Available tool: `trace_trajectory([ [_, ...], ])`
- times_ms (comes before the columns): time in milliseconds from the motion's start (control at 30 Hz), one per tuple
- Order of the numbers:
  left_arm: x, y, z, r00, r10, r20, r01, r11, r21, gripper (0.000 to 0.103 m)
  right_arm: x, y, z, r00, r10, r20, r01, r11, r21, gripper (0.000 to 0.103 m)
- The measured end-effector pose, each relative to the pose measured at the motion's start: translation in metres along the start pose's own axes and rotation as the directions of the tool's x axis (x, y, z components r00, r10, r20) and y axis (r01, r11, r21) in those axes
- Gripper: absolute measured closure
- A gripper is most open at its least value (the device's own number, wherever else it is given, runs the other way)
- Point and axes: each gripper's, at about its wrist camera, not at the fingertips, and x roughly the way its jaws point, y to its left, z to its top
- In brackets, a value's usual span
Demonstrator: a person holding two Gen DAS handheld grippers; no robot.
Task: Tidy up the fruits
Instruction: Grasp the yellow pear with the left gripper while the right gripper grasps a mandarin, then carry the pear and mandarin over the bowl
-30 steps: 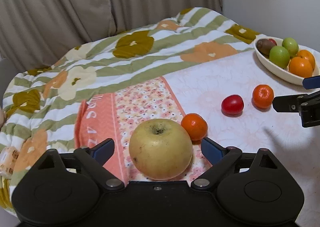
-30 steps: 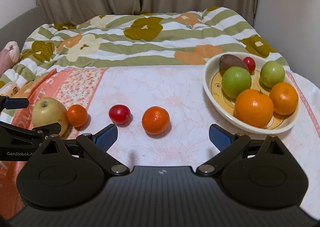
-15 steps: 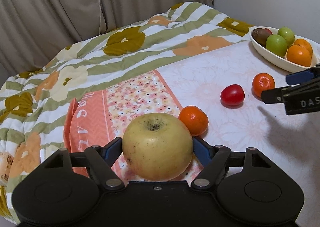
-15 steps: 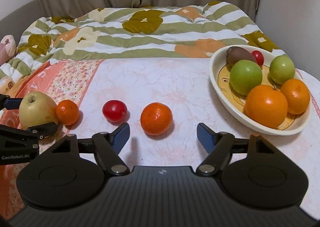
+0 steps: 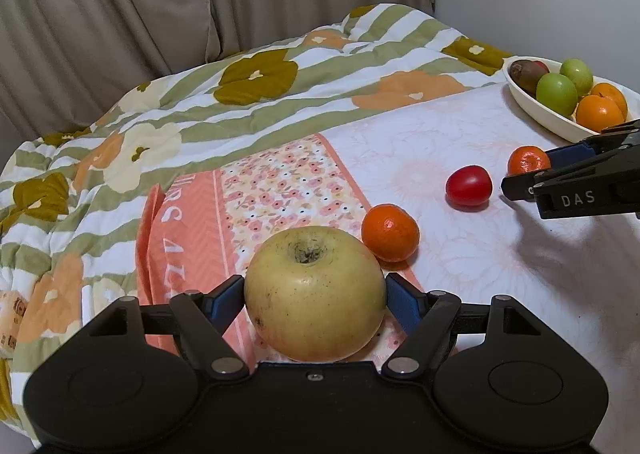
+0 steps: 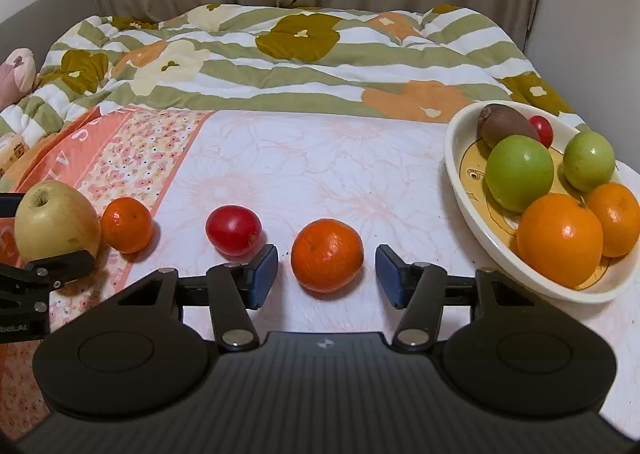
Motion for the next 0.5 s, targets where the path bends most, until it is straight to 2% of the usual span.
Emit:
trace_trajectory([
  [33,0.000,0.000,0.000,1.000,0.001,-0.001,-0.001,1.000,-0.006,0.024,0.002,0.001,0.000,1.000,-0.005,-0.008,0.005,1.000,-0.004,0.040],
  [67,-0.001,0.000,-0.001,1.000,0.002,-0.001,-0.002,1.000,-0.011,0.024,0.004,0.001,0.000,1.000,-0.008,-0.016,0.008,1.000,-0.006,0.048],
  [500,-0.019,0.001,0.002,0.999,0.033,0.016,-0.032,0.997,-0.070,0.024,-0.015,-0.005,0.003,1.000,0.016,0.007,-0.016,1.000,-0.014,0.050],
])
